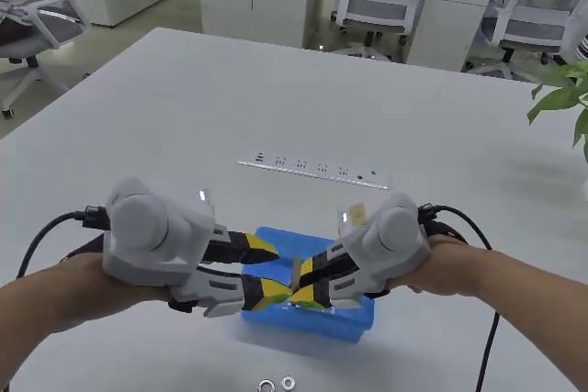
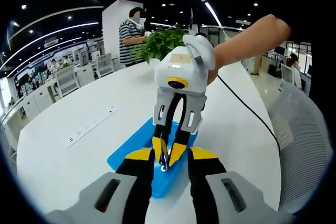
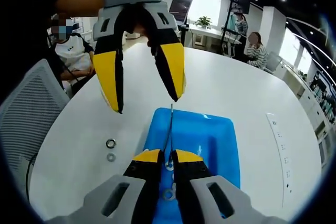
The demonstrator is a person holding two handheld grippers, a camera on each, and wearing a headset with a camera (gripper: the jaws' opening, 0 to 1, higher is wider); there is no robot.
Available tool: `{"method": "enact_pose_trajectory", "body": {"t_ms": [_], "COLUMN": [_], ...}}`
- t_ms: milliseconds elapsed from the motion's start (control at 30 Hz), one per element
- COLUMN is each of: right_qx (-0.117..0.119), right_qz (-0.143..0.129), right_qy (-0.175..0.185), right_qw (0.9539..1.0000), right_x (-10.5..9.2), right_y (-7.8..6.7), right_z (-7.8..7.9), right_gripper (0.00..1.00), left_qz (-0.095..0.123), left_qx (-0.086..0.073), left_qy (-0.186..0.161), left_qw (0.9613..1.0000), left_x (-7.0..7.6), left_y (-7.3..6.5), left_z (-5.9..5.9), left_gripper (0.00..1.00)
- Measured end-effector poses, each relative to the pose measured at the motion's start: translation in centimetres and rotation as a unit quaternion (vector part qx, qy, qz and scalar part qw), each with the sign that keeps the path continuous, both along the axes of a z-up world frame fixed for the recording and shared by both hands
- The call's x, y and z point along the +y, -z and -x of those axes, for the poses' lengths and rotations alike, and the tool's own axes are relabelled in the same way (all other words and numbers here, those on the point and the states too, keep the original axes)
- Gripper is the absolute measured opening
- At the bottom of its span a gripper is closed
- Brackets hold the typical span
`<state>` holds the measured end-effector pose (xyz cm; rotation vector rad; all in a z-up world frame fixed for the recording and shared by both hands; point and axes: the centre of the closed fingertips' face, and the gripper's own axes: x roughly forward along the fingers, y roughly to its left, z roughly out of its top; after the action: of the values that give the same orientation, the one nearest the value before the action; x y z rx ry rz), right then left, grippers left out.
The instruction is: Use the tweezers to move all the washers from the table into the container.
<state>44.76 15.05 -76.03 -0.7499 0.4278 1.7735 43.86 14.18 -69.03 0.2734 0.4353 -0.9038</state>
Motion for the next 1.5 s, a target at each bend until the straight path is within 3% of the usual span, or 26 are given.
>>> {"method": "enact_pose_trajectory", "body": {"t_ms": [300,367,833,1100,1300,1500], "right_qx": [-0.003,-0.003,-0.009,-0.009,-0.007,0.001], "right_qz": [0.000,0.000,0.001,0.004,-0.001,-0.001], "right_qy": [-0.002,-0.002,-0.008,0.000,0.016,0.038], "right_qw": [1.0000,1.0000,0.9999,1.0000,0.9999,0.9993], "right_x": [-0.1,-0.1,-0.1,-0.3,-0.5,-0.8], "right_y": [0.0,0.0,0.1,0.2,-0.2,-0.5], "right_z": [0.0,0.0,0.0,-0.1,-0.4,-0.7], "right_gripper": [0.10,0.10,0.10,0.13,0.19,0.24], "left_qz": [-0.014,-0.018,-0.028,-0.024,-0.016,-0.022], "left_qx": [-0.012,-0.014,-0.019,-0.015,-0.002,-0.001], "left_qy": [0.006,0.009,0.029,0.029,0.027,0.029], "left_qw": [0.9998,0.9997,0.9990,0.9992,0.9995,0.9993], "left_x": [-0.5,-0.6,-1.7,-2.1,-2.2,-2.0], "left_y": [0.1,0.2,0.2,0.0,0.0,0.0], "left_z": [-1.5,-1.6,-2.1,-1.8,-1.7,-1.7], "left_gripper": [0.20,0.16,0.07,0.05,0.05,0.05]}}
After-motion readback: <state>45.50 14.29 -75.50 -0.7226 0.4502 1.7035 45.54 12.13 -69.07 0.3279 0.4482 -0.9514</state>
